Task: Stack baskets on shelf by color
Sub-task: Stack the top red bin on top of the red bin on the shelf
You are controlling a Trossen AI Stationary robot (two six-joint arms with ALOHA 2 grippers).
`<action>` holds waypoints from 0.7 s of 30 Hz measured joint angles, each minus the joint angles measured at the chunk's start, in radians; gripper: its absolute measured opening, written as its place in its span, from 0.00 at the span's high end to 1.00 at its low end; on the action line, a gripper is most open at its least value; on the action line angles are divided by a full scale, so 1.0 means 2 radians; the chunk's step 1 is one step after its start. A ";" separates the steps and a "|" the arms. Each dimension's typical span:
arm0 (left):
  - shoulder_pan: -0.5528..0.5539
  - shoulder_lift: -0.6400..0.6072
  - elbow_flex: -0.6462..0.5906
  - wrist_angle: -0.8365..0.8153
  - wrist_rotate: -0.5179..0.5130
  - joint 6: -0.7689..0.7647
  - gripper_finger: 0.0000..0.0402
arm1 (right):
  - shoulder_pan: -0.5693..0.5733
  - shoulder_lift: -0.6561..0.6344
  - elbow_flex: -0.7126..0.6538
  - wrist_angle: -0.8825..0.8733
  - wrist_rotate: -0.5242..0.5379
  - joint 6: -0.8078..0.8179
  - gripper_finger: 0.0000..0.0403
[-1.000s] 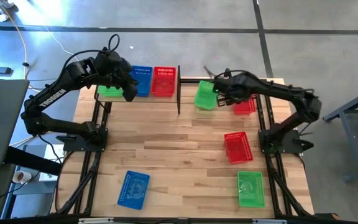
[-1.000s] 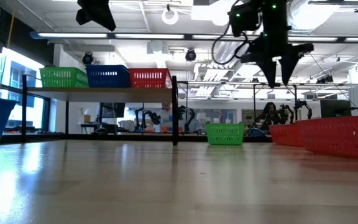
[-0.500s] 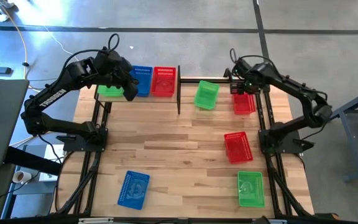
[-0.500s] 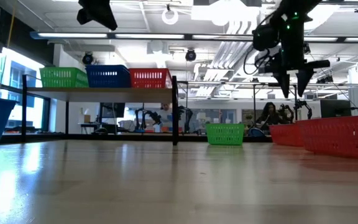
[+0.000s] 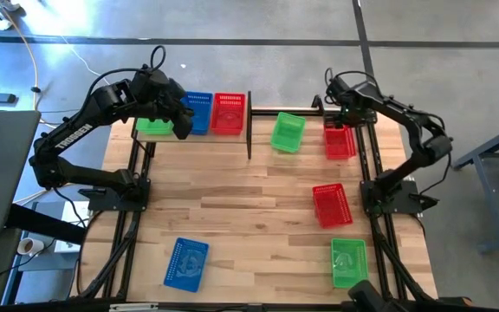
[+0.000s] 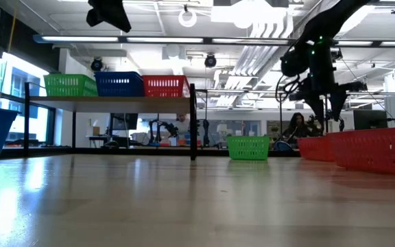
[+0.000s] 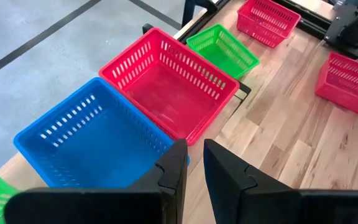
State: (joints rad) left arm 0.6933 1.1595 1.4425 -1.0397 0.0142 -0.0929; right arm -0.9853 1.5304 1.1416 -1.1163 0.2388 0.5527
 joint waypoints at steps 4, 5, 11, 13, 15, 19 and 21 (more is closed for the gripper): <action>0.000 0.000 0.000 0.000 0.000 0.000 0.89 | -0.002 0.024 0.000 -0.005 -0.002 0.013 0.57; 0.000 0.000 0.000 0.000 0.000 0.000 0.89 | -0.002 0.030 -0.001 -0.006 0.004 0.017 0.57; 0.000 0.000 0.000 0.000 0.000 0.000 0.89 | 0.004 0.048 -0.001 -0.007 0.039 0.043 0.57; 0.000 0.000 0.000 0.000 0.000 0.000 0.89 | 0.007 0.053 -0.001 -0.007 0.046 0.051 0.57; 0.000 0.000 0.000 0.000 0.000 0.000 0.89 | 0.007 0.057 -0.001 -0.008 0.047 0.052 0.57; 0.000 0.000 0.000 -0.001 0.000 0.009 0.89 | 0.007 0.060 -0.006 -0.005 0.051 0.062 0.57; 0.000 0.000 0.000 -0.001 0.000 0.009 0.89 | 0.008 0.063 -0.006 -0.002 0.055 0.068 0.57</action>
State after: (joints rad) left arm 0.6933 1.1595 1.4425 -1.0415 0.0139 -0.0749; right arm -0.9699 1.6559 1.1297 -1.1201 0.3484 0.6886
